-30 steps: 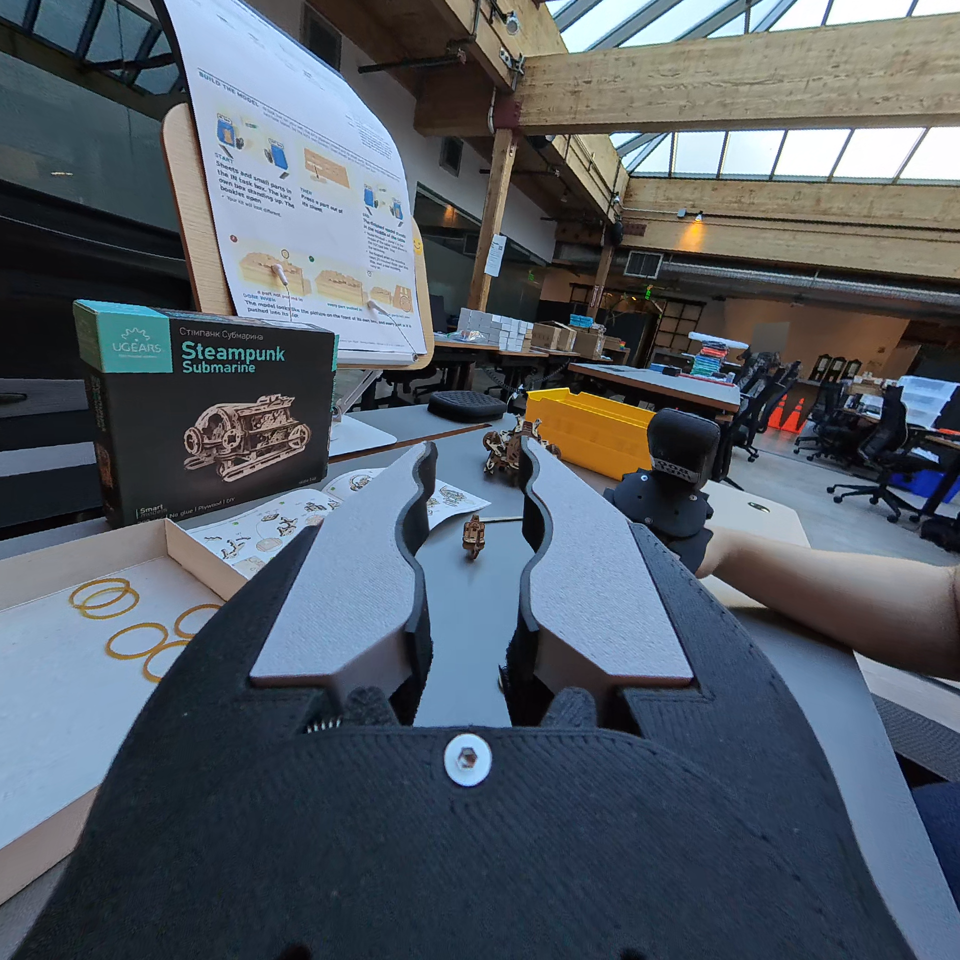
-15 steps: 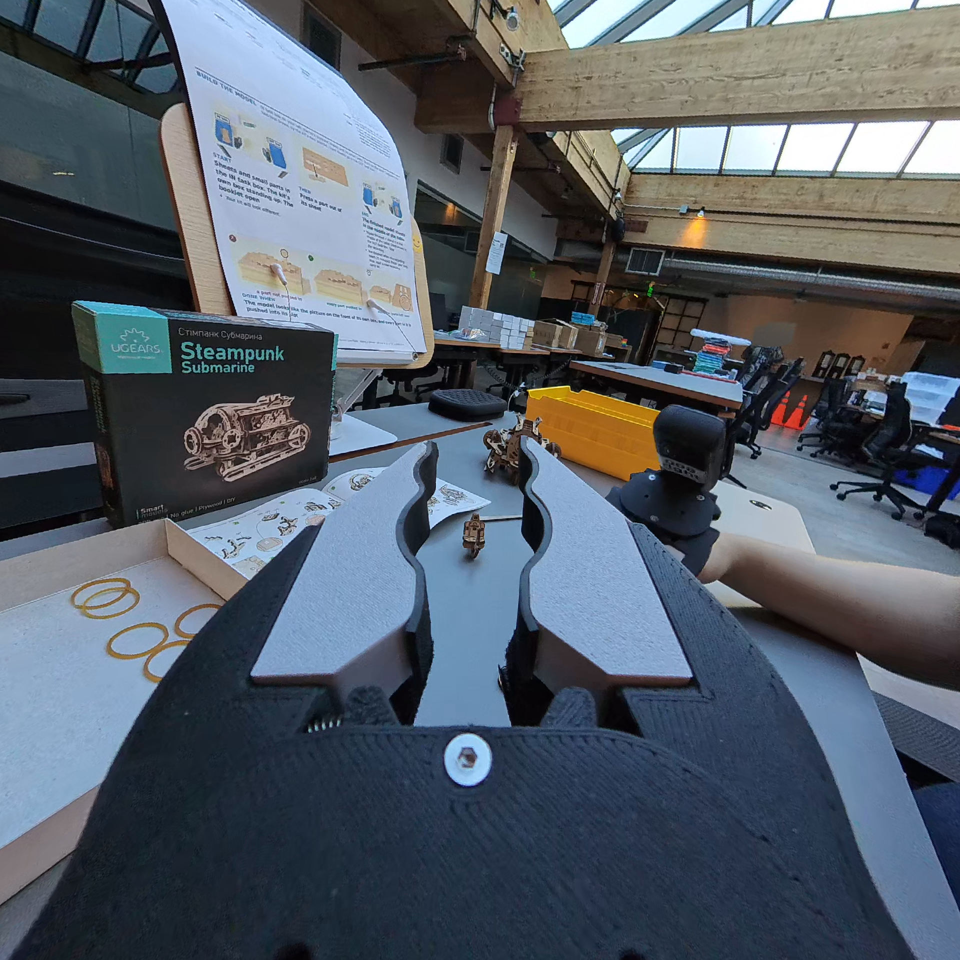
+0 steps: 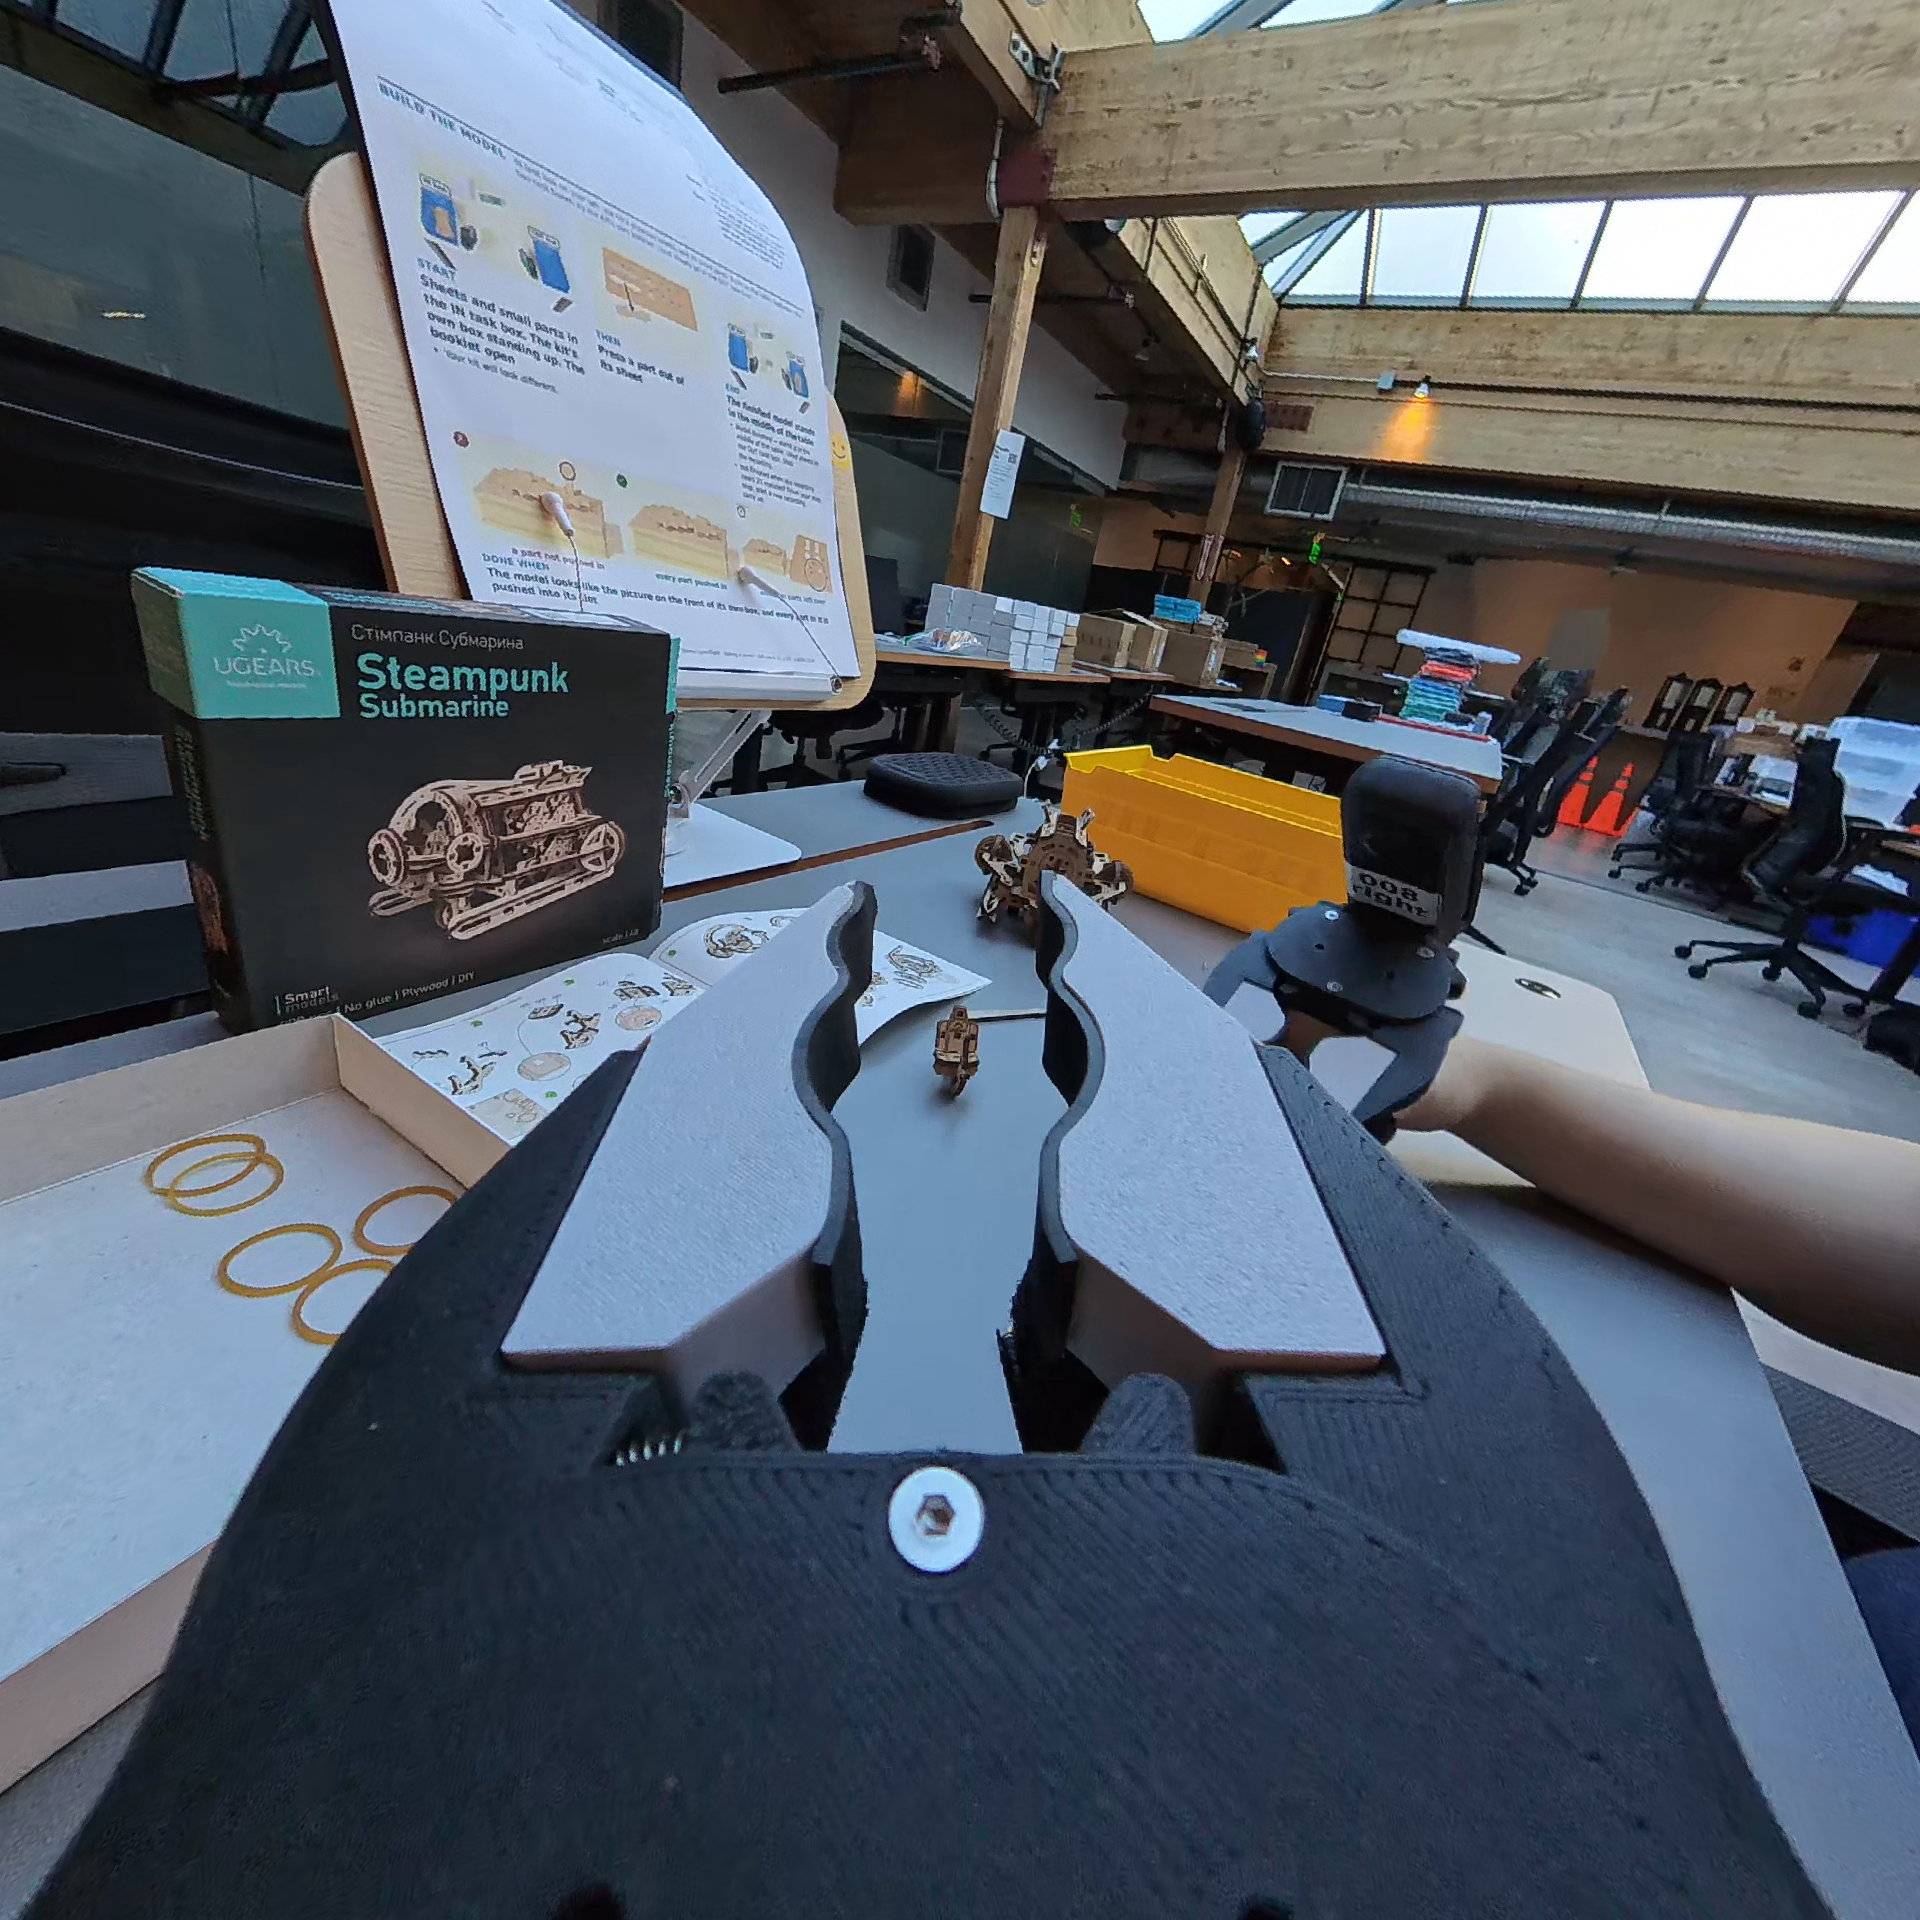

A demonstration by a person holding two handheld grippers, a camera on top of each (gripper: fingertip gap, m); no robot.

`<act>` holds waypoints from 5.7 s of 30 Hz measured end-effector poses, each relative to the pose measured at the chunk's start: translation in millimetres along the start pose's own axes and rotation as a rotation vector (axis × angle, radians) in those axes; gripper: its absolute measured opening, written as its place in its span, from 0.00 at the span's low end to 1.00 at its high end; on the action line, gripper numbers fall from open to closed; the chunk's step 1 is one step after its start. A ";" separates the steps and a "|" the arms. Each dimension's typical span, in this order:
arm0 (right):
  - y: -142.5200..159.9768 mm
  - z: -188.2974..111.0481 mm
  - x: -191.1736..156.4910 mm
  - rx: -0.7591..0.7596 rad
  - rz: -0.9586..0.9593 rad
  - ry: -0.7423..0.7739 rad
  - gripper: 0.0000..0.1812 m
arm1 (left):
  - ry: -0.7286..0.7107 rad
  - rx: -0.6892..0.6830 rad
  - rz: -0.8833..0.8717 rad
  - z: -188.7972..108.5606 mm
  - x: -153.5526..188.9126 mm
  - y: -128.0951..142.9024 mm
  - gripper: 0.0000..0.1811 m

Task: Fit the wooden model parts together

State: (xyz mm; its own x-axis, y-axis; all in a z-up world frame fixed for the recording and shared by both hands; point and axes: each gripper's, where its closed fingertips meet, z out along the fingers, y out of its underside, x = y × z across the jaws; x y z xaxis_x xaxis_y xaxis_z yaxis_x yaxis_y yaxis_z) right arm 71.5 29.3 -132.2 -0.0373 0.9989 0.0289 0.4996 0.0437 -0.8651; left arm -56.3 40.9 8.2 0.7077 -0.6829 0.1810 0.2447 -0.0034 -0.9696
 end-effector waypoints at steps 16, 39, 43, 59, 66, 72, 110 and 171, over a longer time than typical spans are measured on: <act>28.5 2.2 -2.0 -0.172 0.010 -0.015 0.22 | 0.000 -0.010 0.006 1.1 0.3 2.3 0.16; -84.5 -51.3 -18.2 0.143 -1.081 0.769 0.20 | -0.010 -0.007 -0.013 1.0 -5.3 5.1 0.16; -83.2 -51.1 -16.0 0.139 -1.060 0.765 0.21 | -0.013 -0.012 -0.017 1.5 -6.6 6.7 0.16; 0.7 -5.6 2.2 -0.038 0.125 0.031 0.21 | -0.019 -0.025 -0.018 2.2 -6.8 8.1 0.16; 22.6 9.6 -8.8 -0.189 0.149 -0.014 0.22 | -0.013 -0.026 -0.018 2.2 -5.1 7.3 0.17; 19.3 9.1 -15.4 -0.254 0.123 -0.027 0.30 | -0.004 -0.031 -0.015 2.8 -2.4 7.3 0.17; 4.5 27.8 -14.0 -0.900 -0.178 -0.142 0.08 | -0.055 0.059 -0.058 -12.0 -15.1 -13.9 0.13; -4.4 31.6 -9.4 -0.753 -0.219 -0.176 0.00 | -0.045 0.060 -0.048 -11.3 -11.9 -15.1 0.13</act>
State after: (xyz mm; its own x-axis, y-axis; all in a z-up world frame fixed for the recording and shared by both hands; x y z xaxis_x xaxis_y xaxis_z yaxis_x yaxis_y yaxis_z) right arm 42.4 19.1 -144.6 -0.3069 0.9514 0.0253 0.9122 0.3016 -0.2773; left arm -75.9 40.8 18.8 0.7234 -0.6492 0.2352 0.3167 0.0093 -0.9485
